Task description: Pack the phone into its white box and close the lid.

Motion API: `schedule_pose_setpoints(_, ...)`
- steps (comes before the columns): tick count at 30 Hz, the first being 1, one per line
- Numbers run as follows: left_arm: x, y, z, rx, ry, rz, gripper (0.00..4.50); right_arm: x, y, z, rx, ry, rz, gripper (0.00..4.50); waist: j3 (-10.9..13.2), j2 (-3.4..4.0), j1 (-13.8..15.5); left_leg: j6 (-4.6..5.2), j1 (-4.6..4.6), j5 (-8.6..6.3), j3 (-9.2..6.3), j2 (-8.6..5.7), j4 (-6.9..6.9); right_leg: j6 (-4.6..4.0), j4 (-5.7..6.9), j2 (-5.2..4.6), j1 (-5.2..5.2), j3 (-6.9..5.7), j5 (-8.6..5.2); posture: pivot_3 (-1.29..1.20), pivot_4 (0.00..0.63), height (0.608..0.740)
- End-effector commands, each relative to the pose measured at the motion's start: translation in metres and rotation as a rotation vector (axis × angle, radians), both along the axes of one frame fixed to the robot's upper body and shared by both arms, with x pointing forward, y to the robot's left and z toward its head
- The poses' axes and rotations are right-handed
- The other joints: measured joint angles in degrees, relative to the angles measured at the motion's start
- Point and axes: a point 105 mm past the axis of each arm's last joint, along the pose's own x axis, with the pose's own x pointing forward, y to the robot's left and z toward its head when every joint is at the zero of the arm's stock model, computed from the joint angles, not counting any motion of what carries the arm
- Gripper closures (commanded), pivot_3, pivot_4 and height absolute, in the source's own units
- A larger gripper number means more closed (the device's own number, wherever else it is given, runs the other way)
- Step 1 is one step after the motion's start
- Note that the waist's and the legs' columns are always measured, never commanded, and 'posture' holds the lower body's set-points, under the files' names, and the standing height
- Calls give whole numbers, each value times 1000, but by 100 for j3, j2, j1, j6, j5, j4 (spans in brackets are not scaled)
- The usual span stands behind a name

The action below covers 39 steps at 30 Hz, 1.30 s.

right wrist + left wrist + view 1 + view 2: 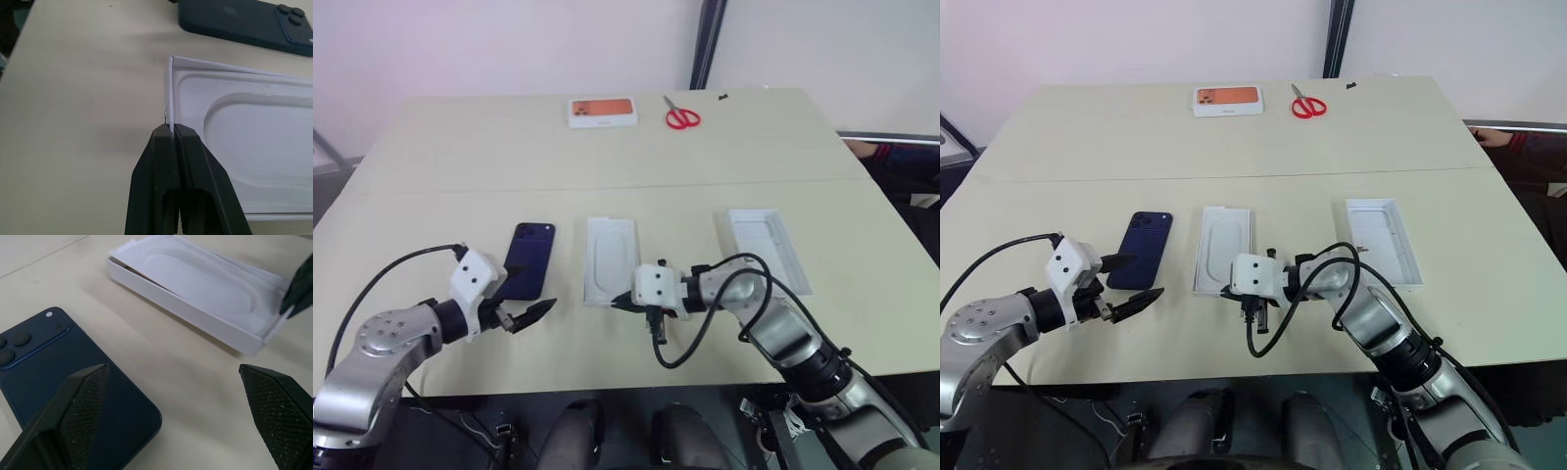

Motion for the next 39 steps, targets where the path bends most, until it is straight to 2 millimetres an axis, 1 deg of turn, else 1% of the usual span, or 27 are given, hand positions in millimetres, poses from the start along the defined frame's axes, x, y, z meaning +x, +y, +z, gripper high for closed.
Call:
schedule_pose_setpoints(1, 0, 4, 8, -2, -33, 16, 0, 1, 6, 8, 13, -33, 18, 4470, 0, 0, -4, 0, 0, 0, 0, 0, 0, 0, 0, 0, -1, 0, 0, 0, 150, 740)
schedule_pose_setpoints(2, 0, 4, 8, -2, -34, 20, 0, 0, 5, 8, 9, -31, 21, 4470, 0, 0, -6, 0, 0, 0, 0, 0, 0, 0, 0, 0, -1, 0, 0, 0, 150, 740)
schedule_pose_setpoints(3, 0, 5, 8, -1, -34, 24, 0, 0, 5, 8, 4, -27, 28, 4212, 0, 0, -9, 0, 0, 0, 0, 0, -1, 0, 0, 0, -1, 1, 0, 0, 150, 740)
schedule_pose_setpoints(5, 0, 6, 7, -2, -34, 33, 0, -3, 5, 10, 7, -21, 44, 3508, 0, 0, -7, 0, 0, 0, 0, 0, -1, 0, 0, 0, -1, 0, 0, 0, 150, 740)
schedule_pose_setpoints(7, 0, 9, 8, -9, -36, 51, 0, -1, 6, 18, 44, -34, 40, 2586, 0, 0, -8, 0, 0, 0, 0, 0, -1, 0, 0, 0, -1, 0, 0, 0, 150, 740)
schedule_pose_setpoints(8, 0, 11, 9, -13, -36, 63, 0, 1, 7, 24, 73, -37, 27, 1966, 0, 0, -9, 0, 0, 0, 0, 0, -1, 0, 1, 0, -1, 0, 0, 0, 150, 740)
schedule_pose_setpoints(10, 3, 16, 11, -29, -35, 97, 0, 8, 10, 37, 138, -23, -9, 1000, 0, 0, -11, 0, 0, 0, 0, 0, -1, 0, 1, 0, -1, 1, 0, 0, 150, 740)
schedule_pose_setpoints(13, 9, 27, 18, -95, -29, 186, 0, 20, 18, 55, 214, 3, -62, 1000, 0, 0, -19, 0, 0, 0, -1, 0, -1, 0, 5, 1, -4, 1, 0, 0, 150, 740)
schedule_pose_setpoints(14, 13, 32, 21, -142, -14, 227, 0, 27, 21, 58, 225, 6, -98, 1277, 0, 0, -17, 0, 0, 0, -1, 0, -1, 0, 6, 2, -5, 0, 0, 0, 150, 740)
schedule_pose_setpoints(16, 20, 42, 23, -231, 32, 312, 0, 40, 28, 60, 222, 12, -157, 2045, 0, 0, -17, 0, 1, 0, -2, 0, 1, 0, 8, 2, -5, -1, 0, 0, 150, 740)
schedule_pose_setpoints(19, 32, 67, 18, -284, 105, 476, 0, 50, 47, 60, 197, 1, -182, 3587, -1, -1, -20, -1, 2, 1, -3, 0, 3, 1, 11, 3, -12, -3, 0, 0, 150, 740)
schedule_pose_setpoints(20, 35, 72, 18, -301, 128, 513, 0, 52, 53, 60, 192, -4, -183, 4172, -1, -1, -26, -2, 2, 1, -3, -1, 3, 1, 12, 4, -16, -3, 1, 0, 150, 740)
schedule_pose_setpoints(21, 37, 76, 17, -316, 147, 543, 0, 54, 59, 60, 186, -11, -185, 4436, -1, -2, -31, -3, 2, 2, -2, -2, 4, 1, 14, 4, -19, -3, 1, 0, 150, 740)
schedule_pose_setpoints(23, 43, 83, 17, -350, 194, 596, 0, 57, 71, 58, 169, -36, -194, 4436, -1, -2, -35, -13, 1, 8, -2, -2, 5, 2, 18, 4, -24, -3, 1, 0, 150, 740)
schedule_pose_setpoints(25, 49, 87, 13, -358, 277, 631, 0, 58, 84, 51, 109, -107, -172, 4436, -3, -5, -37, -21, 1, 13, -3, -2, 5, 2, 24, 5, -28, -3, 1, 0, 150, 740)
schedule_pose_setpoints(28, 54, 84, 13, -372, 334, 634, 0, 63, 96, 45, 72, -146, -176, 4436, -4, -6, -54, -33, 1, 19, -3, -3, 7, 2, 26, 6, -35, -3, 1, 0, 150, 740)
schedule_pose_setpoints(31, 62, 71, 9, -373, 402, 599, 0, 61, 112, 40, 42, -170, -142, 4436, -3, -8, -57, -43, 0, 26, -3, -3, 6, 2, 26, 6, -39, -3, 1, 0, 150, 740)
schedule_pose_setpoints(33, 61, 61, -1, -351, 494, 564, 0, 59, 119, 35, 1, -199, -120, 4436, -4, -8, -58, -45, 0, 26, -3, -3, 6, 2, 27, 6, -39, -3, 1, 0, 150, 740)
schedule_pose_setpoints(34, 61, 57, -5, -343, 525, 551, 0, 59, 120, 32, -19, -211, -112, 4436, -4, -8, -60, -45, 0, 26, -3, -3, 6, 2, 27, 6, -39, -2, 1, 0, 150, 740)
schedule_pose_setpoints(36, 63, 47, -5, -429, 583, 510, 0, 58, 122, 27, -53, -239, -96, 4436, -4, -7, -52, -45, 0, 27, -3, -3, 6, 2, 28, 6, -39, -3, 1, 0, 150, 740)
schedule_pose_setpoints(38, 61, 35, -7, -468, 654, 455, 0, 58, 122, 23, -81, -261, -83, 4436, -6, -9, -37, -46, 1, 27, -4, -4, 7, 2, 31, 6, -39, -5, 1, 0, 150, 740)
schedule_pose_setpoints(39, 60, 31, -8, -471, 670, 443, 0, 58, 122, 22, -87, -266, -80, 4436, -6, -10, -38, -46, 1, 27, -5, -4, 9, 3, 31, 6, -39, -5, 1, 0, 150, 740)
